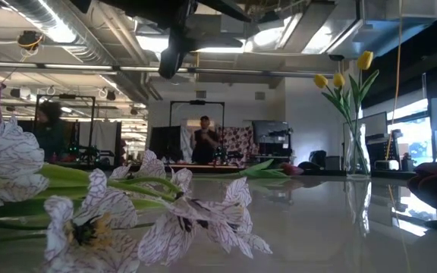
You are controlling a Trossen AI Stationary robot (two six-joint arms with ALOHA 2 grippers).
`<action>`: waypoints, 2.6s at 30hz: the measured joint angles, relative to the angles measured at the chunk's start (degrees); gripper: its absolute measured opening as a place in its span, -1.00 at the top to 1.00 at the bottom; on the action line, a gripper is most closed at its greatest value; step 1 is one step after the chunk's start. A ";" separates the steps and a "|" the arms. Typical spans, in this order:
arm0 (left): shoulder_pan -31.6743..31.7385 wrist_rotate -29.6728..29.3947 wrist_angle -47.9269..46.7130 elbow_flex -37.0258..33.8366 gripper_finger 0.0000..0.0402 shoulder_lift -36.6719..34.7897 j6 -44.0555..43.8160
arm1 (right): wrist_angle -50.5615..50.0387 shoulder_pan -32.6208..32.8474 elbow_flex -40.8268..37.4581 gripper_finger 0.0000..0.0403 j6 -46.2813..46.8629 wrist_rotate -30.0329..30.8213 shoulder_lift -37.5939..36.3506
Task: Sort flowers into vase by color
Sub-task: Put the top white flowers into the bottom transparent vase, then put the right white flowers into the bottom transparent vase
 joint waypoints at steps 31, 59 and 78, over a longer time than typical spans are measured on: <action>-0.04 1.53 0.31 0.00 0.28 0.00 -2.65 | -33.59 0.00 3.12 1.00 -19.79 40.85 -7.71; 0.68 6.91 0.05 0.00 0.28 -0.01 -3.03 | -39.10 0.00 -2.61 0.95 -11.34 38.02 -10.69; 9.95 25.39 -8.99 0.02 0.28 -7.51 -0.94 | -65.39 0.00 4.86 0.11 -4.85 37.14 -0.23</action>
